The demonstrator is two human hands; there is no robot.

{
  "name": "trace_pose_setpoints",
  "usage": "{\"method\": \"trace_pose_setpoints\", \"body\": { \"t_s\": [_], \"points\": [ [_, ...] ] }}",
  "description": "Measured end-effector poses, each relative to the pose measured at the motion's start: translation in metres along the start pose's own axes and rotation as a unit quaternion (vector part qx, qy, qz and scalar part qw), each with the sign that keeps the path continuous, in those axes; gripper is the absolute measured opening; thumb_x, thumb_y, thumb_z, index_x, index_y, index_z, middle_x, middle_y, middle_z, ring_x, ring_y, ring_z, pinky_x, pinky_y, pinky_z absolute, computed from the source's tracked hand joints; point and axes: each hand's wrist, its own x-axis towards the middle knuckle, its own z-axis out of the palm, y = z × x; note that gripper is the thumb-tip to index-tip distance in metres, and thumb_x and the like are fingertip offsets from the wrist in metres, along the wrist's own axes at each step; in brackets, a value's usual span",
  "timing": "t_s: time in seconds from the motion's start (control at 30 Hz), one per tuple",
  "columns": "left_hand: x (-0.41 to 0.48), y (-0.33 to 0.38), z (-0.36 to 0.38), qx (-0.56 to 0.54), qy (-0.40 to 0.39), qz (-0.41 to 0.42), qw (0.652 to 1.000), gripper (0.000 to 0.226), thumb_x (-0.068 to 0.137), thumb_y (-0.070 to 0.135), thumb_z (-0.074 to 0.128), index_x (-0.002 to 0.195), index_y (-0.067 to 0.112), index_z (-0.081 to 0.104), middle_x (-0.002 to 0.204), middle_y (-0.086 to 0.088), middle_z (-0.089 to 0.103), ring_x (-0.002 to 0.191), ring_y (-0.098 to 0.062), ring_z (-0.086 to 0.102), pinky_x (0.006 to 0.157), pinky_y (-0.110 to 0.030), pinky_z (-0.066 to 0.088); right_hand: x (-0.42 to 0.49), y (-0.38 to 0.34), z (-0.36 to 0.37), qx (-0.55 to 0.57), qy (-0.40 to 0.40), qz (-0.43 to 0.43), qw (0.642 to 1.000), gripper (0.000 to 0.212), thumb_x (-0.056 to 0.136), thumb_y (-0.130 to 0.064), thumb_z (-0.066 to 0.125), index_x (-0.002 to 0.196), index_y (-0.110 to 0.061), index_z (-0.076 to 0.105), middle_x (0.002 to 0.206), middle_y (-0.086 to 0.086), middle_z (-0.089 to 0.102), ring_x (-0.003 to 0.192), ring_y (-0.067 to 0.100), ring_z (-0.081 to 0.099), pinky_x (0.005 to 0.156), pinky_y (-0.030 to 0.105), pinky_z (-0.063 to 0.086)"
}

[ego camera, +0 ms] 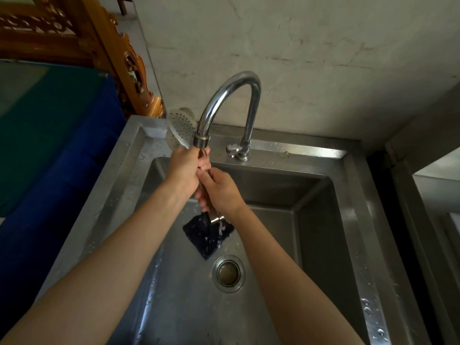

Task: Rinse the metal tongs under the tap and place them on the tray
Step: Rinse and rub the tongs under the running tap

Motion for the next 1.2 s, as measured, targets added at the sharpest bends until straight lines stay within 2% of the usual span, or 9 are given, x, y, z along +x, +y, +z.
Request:
{"method": "trace_pose_setpoints", "body": {
  "t_s": [0.1,0.2,0.3,0.4,0.53,0.73,0.83,1.07,1.2],
  "points": [
    [0.01,0.008,0.007,-0.003,0.013,-0.026,1.0,0.027,0.097,0.026,0.044,0.081,0.008,0.057,0.051,0.003,0.049,0.03,-0.004,0.032,0.03,-0.017,0.026,-0.009,-0.002,-0.005,0.013,0.02,0.013,1.0,0.025,0.098,-0.019,0.042,0.094,0.002,0.055,0.067,0.008,0.064,0.05,0.015,0.061,0.052,0.025,0.056],
    [0.014,0.01,0.01,0.004,-0.007,-0.016,1.0,0.035,0.099,0.03,0.039,0.076,0.009,0.056,0.048,0.003,0.046,0.029,-0.005,0.03,0.03,-0.018,0.025,-0.02,-0.003,-0.011,-0.123,0.054,0.008,0.991,0.023,0.098,-0.017,0.041,0.079,-0.007,0.049,0.067,0.002,0.056,0.049,0.009,0.056,0.042,0.012,0.045],
    [0.013,0.006,0.012,0.028,-0.043,0.014,0.999,0.043,0.099,0.028,0.032,0.065,0.013,0.054,0.038,0.006,0.042,0.027,-0.006,0.026,0.029,-0.017,0.022,-0.028,0.002,-0.01,-0.327,0.101,-0.044,0.938,0.027,0.096,-0.025,0.045,0.074,-0.009,0.044,0.066,0.006,0.051,0.055,0.02,0.047,0.043,0.023,0.033],
    [0.012,0.001,0.006,0.083,-0.062,0.031,0.994,0.05,0.099,0.029,0.032,0.057,0.014,0.053,0.034,0.006,0.038,0.025,-0.006,0.025,0.029,-0.014,0.021,-0.032,0.007,-0.016,-0.393,0.191,-0.117,0.892,0.028,0.094,-0.035,0.048,0.091,-0.009,0.057,0.079,0.008,0.065,0.068,0.024,0.06,0.057,0.031,0.048],
    [0.006,0.002,-0.006,-0.03,-0.168,-0.047,0.984,0.068,0.092,0.061,0.027,0.046,0.019,0.052,0.032,0.007,0.036,0.023,-0.004,0.026,0.025,-0.017,0.022,-0.019,0.002,-0.029,-0.219,0.137,-0.014,0.966,0.038,0.097,-0.039,0.038,0.11,-0.008,0.057,0.098,0.008,0.065,0.089,0.021,0.061,0.078,0.035,0.05],
    [-0.002,-0.007,-0.012,-0.165,-0.23,-0.114,0.952,0.067,0.091,0.064,0.025,0.058,0.013,0.055,0.035,0.007,0.043,0.021,-0.004,0.031,0.023,-0.012,0.022,-0.014,0.001,-0.019,0.021,0.061,0.043,0.997,0.05,0.096,-0.044,0.039,0.088,-0.003,0.067,0.085,0.021,0.07,0.073,0.015,0.06,0.067,0.022,0.048],
    [-0.007,-0.009,-0.015,-0.092,-0.153,-0.097,0.979,0.055,0.09,0.061,0.034,0.067,0.014,0.052,0.041,0.008,0.044,0.025,-0.003,0.03,0.028,-0.013,0.027,-0.014,0.002,-0.015,0.076,0.062,0.038,0.994,0.034,0.091,-0.037,0.053,0.075,-0.008,0.06,0.059,0.005,0.058,0.053,0.011,0.05,0.053,0.022,0.043],
    [-0.016,-0.031,-0.024,0.175,-0.017,-0.049,0.983,0.042,0.096,0.032,0.045,0.075,-0.002,0.059,0.035,-0.004,0.046,0.025,-0.019,0.044,0.031,-0.023,0.038,-0.026,0.006,-0.013,0.247,-0.033,0.018,0.968,0.013,0.091,-0.004,0.055,0.082,-0.008,0.047,0.062,0.004,0.057,0.041,0.01,0.053,0.041,0.02,0.044],
    [-0.011,-0.025,-0.017,0.243,0.083,0.105,0.961,0.019,0.095,0.021,0.045,0.111,0.021,0.057,0.094,0.005,0.067,0.083,-0.009,0.065,0.062,-0.02,0.047,-0.034,0.013,-0.015,0.118,-0.006,-0.032,0.992,0.007,0.095,-0.011,0.05,0.093,-0.005,0.047,0.058,0.001,0.048,0.038,0.009,0.039,0.039,0.022,0.035]
  ]
}}
